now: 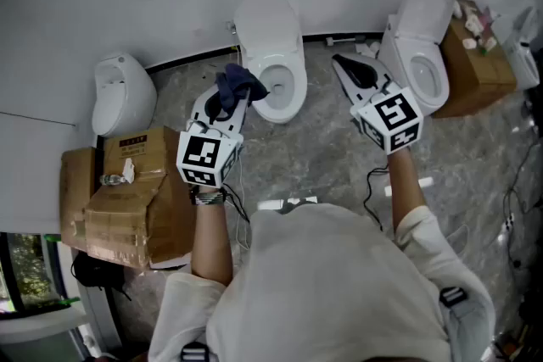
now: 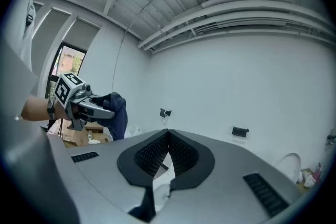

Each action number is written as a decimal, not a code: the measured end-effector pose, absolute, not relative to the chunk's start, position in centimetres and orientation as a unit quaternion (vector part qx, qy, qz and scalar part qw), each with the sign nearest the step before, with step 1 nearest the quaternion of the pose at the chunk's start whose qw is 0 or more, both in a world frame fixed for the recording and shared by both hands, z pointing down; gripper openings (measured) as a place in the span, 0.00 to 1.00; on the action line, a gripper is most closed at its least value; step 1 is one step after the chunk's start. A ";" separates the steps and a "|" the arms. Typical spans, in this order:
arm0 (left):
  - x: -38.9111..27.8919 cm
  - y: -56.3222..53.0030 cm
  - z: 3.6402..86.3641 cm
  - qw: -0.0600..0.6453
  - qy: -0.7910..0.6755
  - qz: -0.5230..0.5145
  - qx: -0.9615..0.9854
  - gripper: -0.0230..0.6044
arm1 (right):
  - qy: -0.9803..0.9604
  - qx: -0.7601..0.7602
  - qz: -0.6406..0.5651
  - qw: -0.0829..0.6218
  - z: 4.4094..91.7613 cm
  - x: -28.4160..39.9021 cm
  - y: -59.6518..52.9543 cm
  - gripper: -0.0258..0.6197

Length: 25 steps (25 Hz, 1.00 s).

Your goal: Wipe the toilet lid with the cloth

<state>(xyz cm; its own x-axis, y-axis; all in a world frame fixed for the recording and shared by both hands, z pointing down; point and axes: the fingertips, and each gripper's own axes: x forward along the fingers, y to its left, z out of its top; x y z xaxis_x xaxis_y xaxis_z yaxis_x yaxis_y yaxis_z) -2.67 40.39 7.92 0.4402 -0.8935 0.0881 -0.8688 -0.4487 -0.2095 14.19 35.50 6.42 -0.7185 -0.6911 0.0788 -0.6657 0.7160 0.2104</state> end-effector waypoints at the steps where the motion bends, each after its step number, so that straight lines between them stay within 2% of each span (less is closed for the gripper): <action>1: -2.4 40.4 8.0 0.063 0.519 -0.090 -0.848 0.17 | -0.924 0.366 -0.082 0.073 6.4 14.4 35.5 0.08; 13: 0.5 39.7 8.8 0.059 0.522 -0.101 -0.845 0.17 | -0.939 0.342 -0.032 0.020 6.3 17.5 35.3 0.09; 25: 2.8 38.4 10.6 0.047 0.535 -0.119 -0.835 0.17 | -0.951 0.307 -0.013 0.025 8.4 19.4 33.3 0.08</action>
<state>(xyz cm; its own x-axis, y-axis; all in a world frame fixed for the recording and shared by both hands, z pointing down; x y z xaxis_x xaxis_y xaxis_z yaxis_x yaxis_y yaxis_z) 2.77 38.39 10.57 0.3994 -0.9048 0.1474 -0.8823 -0.4231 -0.2061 19.41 33.28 8.42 -0.8105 -0.5843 0.0400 -0.5830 0.8115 0.0402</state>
